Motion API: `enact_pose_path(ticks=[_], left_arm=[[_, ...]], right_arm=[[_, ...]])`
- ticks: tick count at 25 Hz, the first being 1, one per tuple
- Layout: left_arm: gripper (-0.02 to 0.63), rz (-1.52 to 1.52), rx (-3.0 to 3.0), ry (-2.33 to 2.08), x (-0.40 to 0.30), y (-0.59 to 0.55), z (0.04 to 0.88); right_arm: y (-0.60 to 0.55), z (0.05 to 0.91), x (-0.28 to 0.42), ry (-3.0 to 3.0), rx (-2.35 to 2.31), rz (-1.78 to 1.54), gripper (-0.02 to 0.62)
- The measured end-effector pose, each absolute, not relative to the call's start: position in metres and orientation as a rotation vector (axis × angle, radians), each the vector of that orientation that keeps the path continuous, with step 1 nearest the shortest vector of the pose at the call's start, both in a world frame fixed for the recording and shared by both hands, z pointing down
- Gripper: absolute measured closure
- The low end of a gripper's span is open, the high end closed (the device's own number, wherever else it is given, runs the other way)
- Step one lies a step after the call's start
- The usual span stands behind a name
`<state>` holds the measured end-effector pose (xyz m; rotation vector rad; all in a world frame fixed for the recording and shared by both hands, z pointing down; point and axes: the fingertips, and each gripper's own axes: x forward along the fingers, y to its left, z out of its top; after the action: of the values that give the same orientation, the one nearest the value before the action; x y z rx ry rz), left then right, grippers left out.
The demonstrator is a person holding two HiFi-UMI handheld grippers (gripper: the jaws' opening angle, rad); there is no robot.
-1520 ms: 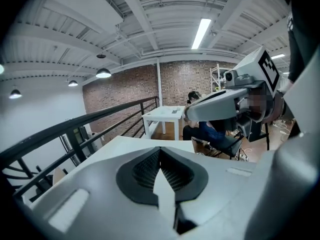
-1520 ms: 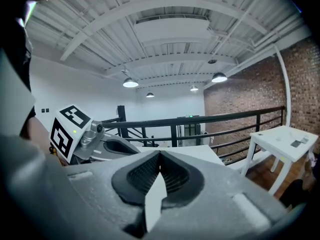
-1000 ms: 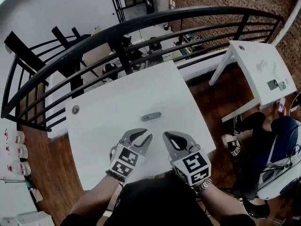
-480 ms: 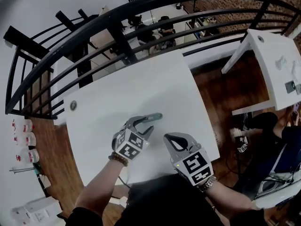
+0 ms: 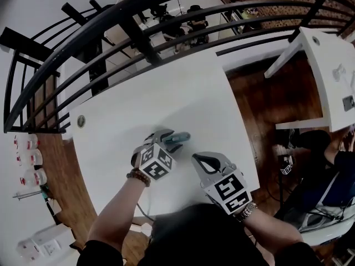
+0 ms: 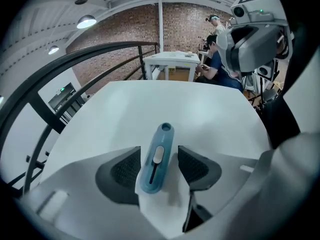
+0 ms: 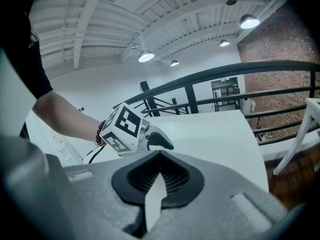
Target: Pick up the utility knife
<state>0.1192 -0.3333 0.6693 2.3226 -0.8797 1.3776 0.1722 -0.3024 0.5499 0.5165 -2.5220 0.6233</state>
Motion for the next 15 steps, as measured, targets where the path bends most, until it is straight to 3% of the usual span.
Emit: enact_pose_path(ticks=[9, 15], left_arm=[[0.38, 1.193, 2.282, -0.844, 0.1187, -0.3362, 0.6726], [0.442, 1.245, 2.268, -0.874, 0.1141, -0.3353, 0.6717]], right_arm=[[-0.3123, 0.5515, 0.176, -2.514, 0.536, 0.632, 0.603], [-0.305, 0.5468, 0.1732, -2.517, 0.553, 0.623, 0.603]])
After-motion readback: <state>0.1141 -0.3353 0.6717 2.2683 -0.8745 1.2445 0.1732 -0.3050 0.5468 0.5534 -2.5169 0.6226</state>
